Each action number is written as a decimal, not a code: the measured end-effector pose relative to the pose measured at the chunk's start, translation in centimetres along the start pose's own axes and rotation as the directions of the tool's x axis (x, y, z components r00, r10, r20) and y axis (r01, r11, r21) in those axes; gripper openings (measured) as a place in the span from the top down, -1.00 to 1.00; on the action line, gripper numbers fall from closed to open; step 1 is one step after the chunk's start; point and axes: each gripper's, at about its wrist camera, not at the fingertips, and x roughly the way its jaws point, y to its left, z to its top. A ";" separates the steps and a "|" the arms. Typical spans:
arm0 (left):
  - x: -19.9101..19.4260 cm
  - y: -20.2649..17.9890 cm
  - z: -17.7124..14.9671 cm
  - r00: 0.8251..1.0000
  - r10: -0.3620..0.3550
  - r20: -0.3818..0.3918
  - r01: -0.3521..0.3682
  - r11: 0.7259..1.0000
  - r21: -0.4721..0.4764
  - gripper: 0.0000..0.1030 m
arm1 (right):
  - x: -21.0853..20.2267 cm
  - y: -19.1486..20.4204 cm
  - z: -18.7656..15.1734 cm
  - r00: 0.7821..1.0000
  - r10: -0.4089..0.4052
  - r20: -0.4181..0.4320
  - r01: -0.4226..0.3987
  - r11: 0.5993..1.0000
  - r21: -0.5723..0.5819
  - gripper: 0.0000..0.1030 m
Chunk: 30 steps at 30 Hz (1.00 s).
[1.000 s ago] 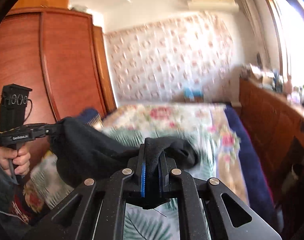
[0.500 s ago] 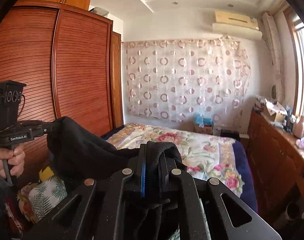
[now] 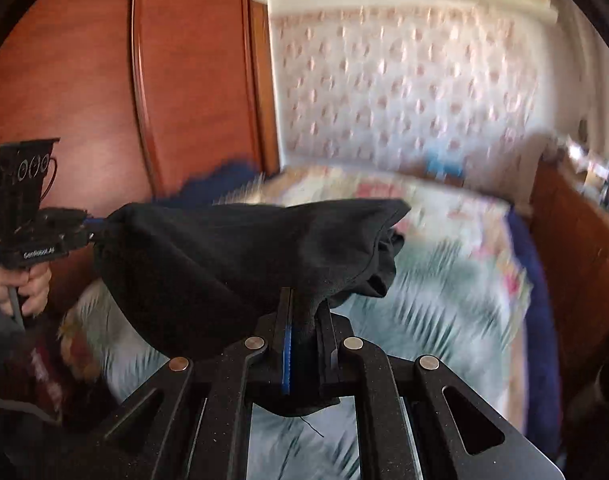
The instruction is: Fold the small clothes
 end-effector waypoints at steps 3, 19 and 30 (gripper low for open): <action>3.1 0.1 -5.2 0.992 -0.016 -0.125 0.009 0.998 -0.055 0.89 | 2.7 0.2 -5.5 0.993 0.038 -0.109 -0.029 0.996 0.083 0.83; 4.1 -0.3 -9.3 0.986 -0.007 -0.165 -0.010 0.995 -0.103 0.89 | 3.6 -0.4 -9.7 0.986 0.056 -0.157 -0.034 0.989 0.142 0.81; 3.5 -0.3 -8.9 0.989 -0.013 -0.148 -0.003 0.995 -0.104 0.89 | 3.6 -0.3 -9.7 0.988 0.063 -0.142 -0.042 0.988 0.150 0.81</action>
